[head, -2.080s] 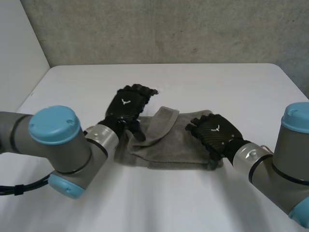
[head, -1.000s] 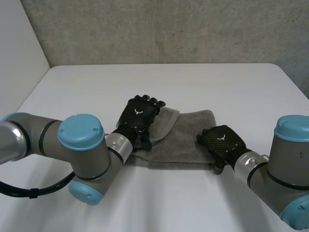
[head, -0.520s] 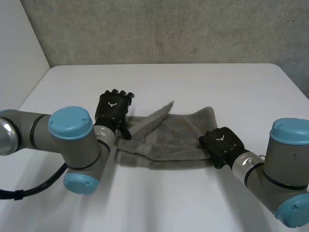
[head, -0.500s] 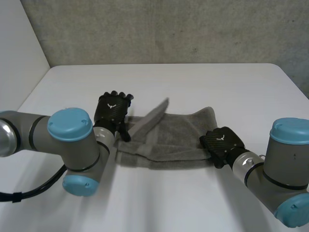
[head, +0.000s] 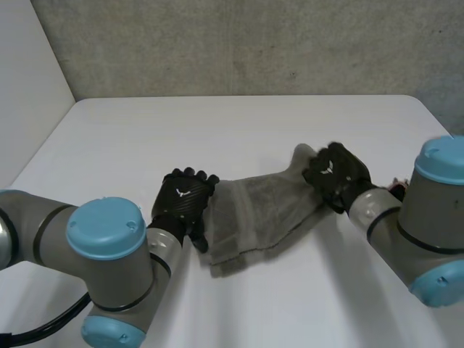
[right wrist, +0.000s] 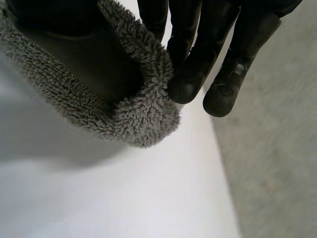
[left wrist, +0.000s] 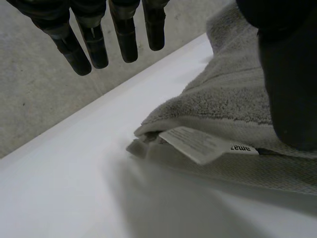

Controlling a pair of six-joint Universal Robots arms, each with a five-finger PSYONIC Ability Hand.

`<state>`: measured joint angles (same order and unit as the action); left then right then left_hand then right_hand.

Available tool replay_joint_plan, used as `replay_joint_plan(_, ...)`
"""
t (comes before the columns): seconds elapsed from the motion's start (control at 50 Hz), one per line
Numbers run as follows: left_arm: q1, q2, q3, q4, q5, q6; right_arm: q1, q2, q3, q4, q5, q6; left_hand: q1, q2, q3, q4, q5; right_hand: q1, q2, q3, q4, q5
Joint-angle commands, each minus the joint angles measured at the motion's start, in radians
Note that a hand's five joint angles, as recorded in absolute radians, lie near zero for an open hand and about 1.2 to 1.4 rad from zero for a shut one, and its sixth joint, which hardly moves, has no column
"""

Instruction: Fold the towel.

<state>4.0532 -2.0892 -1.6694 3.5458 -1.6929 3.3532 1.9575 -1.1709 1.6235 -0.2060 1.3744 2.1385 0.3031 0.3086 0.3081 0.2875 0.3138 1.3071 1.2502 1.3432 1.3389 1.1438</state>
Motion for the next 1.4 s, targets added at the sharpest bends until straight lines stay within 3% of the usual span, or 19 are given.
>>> replay_joint_plan(0.02,0.068,0.064,-0.024,0.008,-0.007,-0.001,0.213,0.048,-0.132,-0.012,-0.098,-0.06,-0.022,-0.028,-0.027,-0.006,-0.207,0.089,0.146,0.053,0.057,0.078)
replay_joint_plan(0.1,0.142,0.087,-0.032,0.008,-0.025,-0.001,0.317,0.161,-0.169,0.014,-0.213,-0.063,-0.022,-0.028,-0.027,-0.006,-0.207,0.089,0.146,0.053,0.057,0.078)
replay_joint_plan(0.2,0.188,0.1,-0.038,0.008,-0.027,-0.008,0.35,0.223,-0.166,0.097,-0.3,-0.066,-0.025,-0.031,-0.03,-0.009,-0.21,0.089,0.146,0.053,0.057,0.078)
replay_joint_plan(0.32,0.204,0.123,-0.042,0.01,-0.022,-0.011,0.336,0.223,-0.162,0.177,-0.33,-0.046,-0.028,-0.033,-0.033,-0.012,-0.213,0.089,0.146,0.053,0.057,0.078)
replay_joint_plan(0.4,0.204,0.129,-0.021,0.021,-0.017,-0.012,0.284,0.13,-0.127,0.177,-0.33,-0.01,-0.031,-0.036,-0.036,-0.015,-0.216,0.089,0.146,0.053,0.057,0.078)
replay_joint_plan(0.44,0.202,0.13,-0.012,0.028,-0.017,-0.012,0.25,0.085,-0.105,0.171,-0.331,0.032,-0.031,-0.036,-0.036,-0.015,-0.216,-0.03,0.027,-0.066,-0.062,-0.041)
replay_joint_plan(0.48,0.19,0.129,0.016,0.045,-0.017,-0.014,0.201,0.021,-0.061,0.145,-0.321,0.142,-0.034,-0.039,-0.039,-0.018,-0.219,-1.133,-1.076,-1.169,-1.164,-1.144)
replay_joint_plan(0.54,0.184,0.127,0.031,0.053,-0.017,-0.015,0.185,-0.003,-0.044,0.134,-0.317,0.202,-0.034,-0.039,-0.039,-0.018,-0.219,-1.133,-1.076,-1.169,-1.164,-1.144)
replay_joint_plan(0.74,0.11,0.087,0.096,0.062,-0.017,-0.11,0.018,-0.093,0.021,0.143,-0.317,0.642,-0.049,-0.054,-0.053,-0.033,-0.234,-1.133,-1.076,-1.169,-1.164,-1.144)
replay_joint_plan(0.88,0.041,0.058,0.111,0.064,-0.019,-0.123,-0.037,-0.09,0.01,0.146,-0.331,0.813,-0.054,-0.06,-0.059,-0.039,-0.24,-1.133,-1.076,-1.169,-1.164,-1.144)
replay_joint_plan(1.06,-0.008,-0.012,0.123,0.05,-0.022,-0.133,-0.039,-0.038,-0.033,0.139,-0.316,0.864,-0.057,-0.063,-0.062,-0.042,-0.243,-1.133,-1.076,-1.169,-1.164,-1.144)
replay_joint_plan(1.26,-0.007,-0.107,0.105,-0.037,-0.022,-0.135,-0.017,0.221,-0.157,0.152,-0.256,0.916,-0.057,-0.063,-0.062,-0.042,-0.243,-1.133,-1.076,-1.169,-1.164,-1.144)
replay_joint_plan(1.4,-0.006,-0.092,0.1,-0.077,-0.025,-0.136,0.024,0.246,-0.192,0.168,-0.216,0.905,-0.06,-0.066,-0.065,-0.045,-0.245,-1.133,-1.076,-1.169,-1.164,-1.144)
